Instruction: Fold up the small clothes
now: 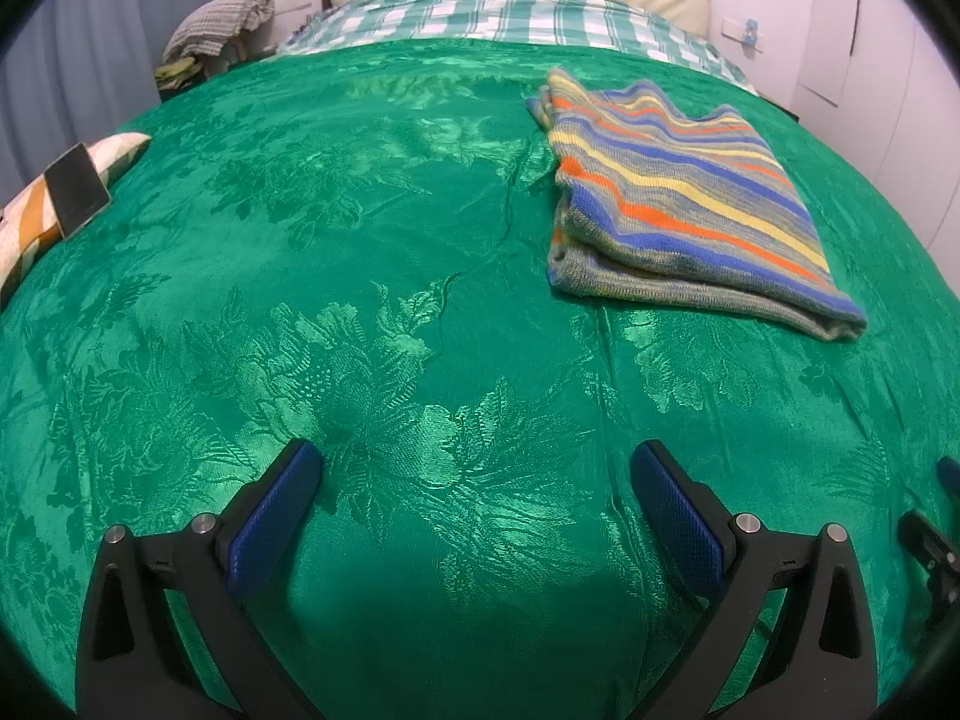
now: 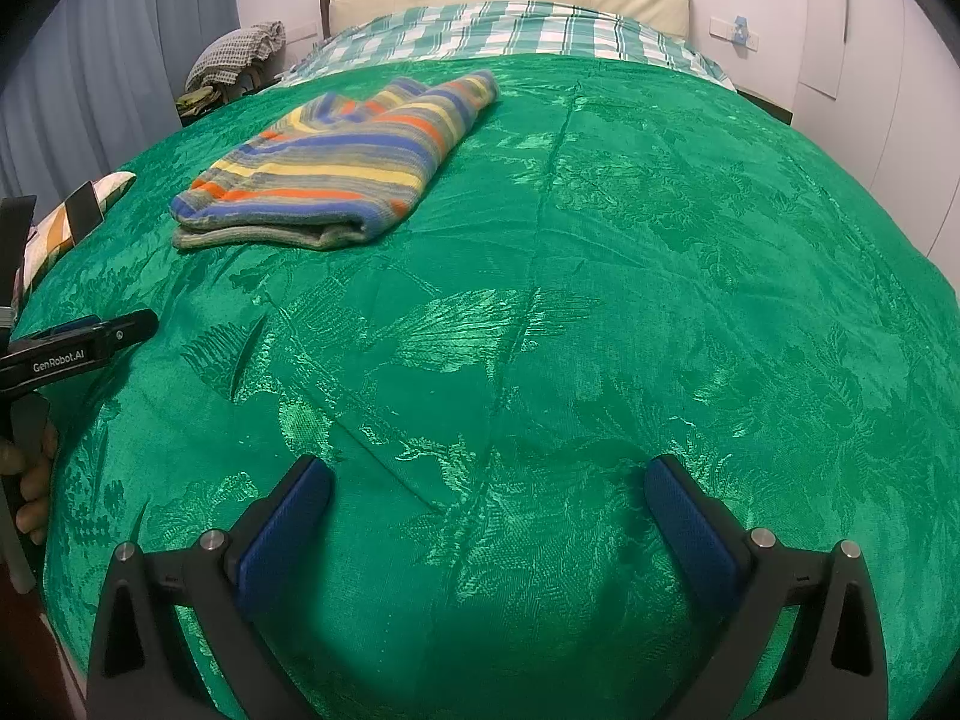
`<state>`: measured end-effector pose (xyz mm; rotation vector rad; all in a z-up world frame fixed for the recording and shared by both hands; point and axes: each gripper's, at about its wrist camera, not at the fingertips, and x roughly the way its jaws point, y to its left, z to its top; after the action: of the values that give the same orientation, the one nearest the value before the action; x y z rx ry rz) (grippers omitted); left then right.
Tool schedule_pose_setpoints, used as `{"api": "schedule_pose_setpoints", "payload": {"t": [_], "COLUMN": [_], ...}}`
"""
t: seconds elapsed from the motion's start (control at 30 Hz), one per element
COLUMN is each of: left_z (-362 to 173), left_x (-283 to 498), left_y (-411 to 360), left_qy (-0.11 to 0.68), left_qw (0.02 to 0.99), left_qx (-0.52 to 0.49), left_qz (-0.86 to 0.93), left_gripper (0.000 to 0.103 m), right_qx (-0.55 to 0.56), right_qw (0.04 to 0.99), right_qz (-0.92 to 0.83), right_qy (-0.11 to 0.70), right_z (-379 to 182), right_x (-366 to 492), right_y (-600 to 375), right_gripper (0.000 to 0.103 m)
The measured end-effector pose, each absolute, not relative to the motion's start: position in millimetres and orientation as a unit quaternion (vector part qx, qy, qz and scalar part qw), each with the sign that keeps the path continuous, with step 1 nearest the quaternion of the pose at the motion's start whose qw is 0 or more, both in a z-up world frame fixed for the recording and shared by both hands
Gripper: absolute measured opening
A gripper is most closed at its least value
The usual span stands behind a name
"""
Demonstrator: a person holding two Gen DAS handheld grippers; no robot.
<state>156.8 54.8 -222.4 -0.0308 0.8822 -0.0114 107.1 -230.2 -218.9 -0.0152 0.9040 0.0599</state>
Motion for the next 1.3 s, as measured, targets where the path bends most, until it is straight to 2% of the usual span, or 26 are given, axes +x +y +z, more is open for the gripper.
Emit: {"api": "schedule_pose_setpoints", "payload": {"t": [0.3,0.37,0.47,0.57,0.67,0.8,0.93,0.97,1.0,1.03,1.07,1.1,1.17,1.3], "left_z": [-216.0,-200.0,-161.6,-141.7,-150.8,-187.2,-199.1,-200.4,-203.3,-206.3,-208.5,-206.3,-191.8,-146.5], "left_x": [159.5,162.1,167.3,208.8,277.5,348.5,370.7,373.2,376.1,379.0,381.4,381.0,374.4,359.4], "left_y": [58.6,69.8,96.2,104.9,89.2,59.1,40.3,35.9,29.2,22.9,17.2,13.6,6.2,1.2], "left_qy": [0.442,0.448,0.395,0.394,0.455,0.516,0.511,0.512,0.517,0.522,0.528,0.525,0.506,0.458], "left_qw": [0.897,0.893,0.910,0.902,0.861,0.836,0.835,0.830,0.824,0.823,0.818,0.822,0.838,0.866], "left_qx": [-0.023,-0.045,-0.112,-0.154,-0.167,-0.111,-0.112,-0.118,-0.117,-0.106,-0.104,-0.104,-0.086,-0.061], "left_qz": [-0.020,-0.026,-0.048,-0.090,-0.156,-0.148,-0.173,-0.189,-0.200,-0.200,-0.203,-0.195,-0.182,-0.193], "left_gripper": [0.102,0.100,0.100,0.101,0.101,0.100,0.100,0.091,0.054,0.034,0.017,0.015,0.014,0.013], "right_qx": [-0.008,-0.008,0.009,0.090,0.141,0.218,0.315,0.343,0.347,0.325,0.290,0.243,0.159,0.121], "right_qw": [0.899,0.895,0.877,0.889,0.888,0.873,0.819,0.799,0.798,0.808,0.813,0.824,0.854,0.884], "right_qz": [0.028,0.028,0.039,0.076,0.106,0.130,0.196,0.219,0.220,0.212,0.200,0.186,0.171,0.191], "right_qy": [0.437,0.445,0.479,0.443,0.424,0.416,0.439,0.442,0.440,0.443,0.463,0.478,0.464,0.409], "right_z": [-219.0,-217.7,-205.1,-180.0,-163.1,-165.0,-201.0,-213.1,-218.0,-219.4,-221.1,-219.5,-201.0,-149.1], "right_x": [107.1,108.3,115.3,126.3,177.9,273.7,346.2,359.6,366.5,373.1,378.0,380.5,373.0,353.2], "right_y": [-229.9,-230.0,-235.0,-251.3,-260.5,-271.6,-266.4,-262.9,-259.0,-251.1,-240.9,-229.3,-208.8,-197.8], "right_gripper": [0.103,0.103,0.103,0.103,0.103,0.103,0.102,0.100,0.091,0.077,0.035,0.027,0.026,0.025]}}
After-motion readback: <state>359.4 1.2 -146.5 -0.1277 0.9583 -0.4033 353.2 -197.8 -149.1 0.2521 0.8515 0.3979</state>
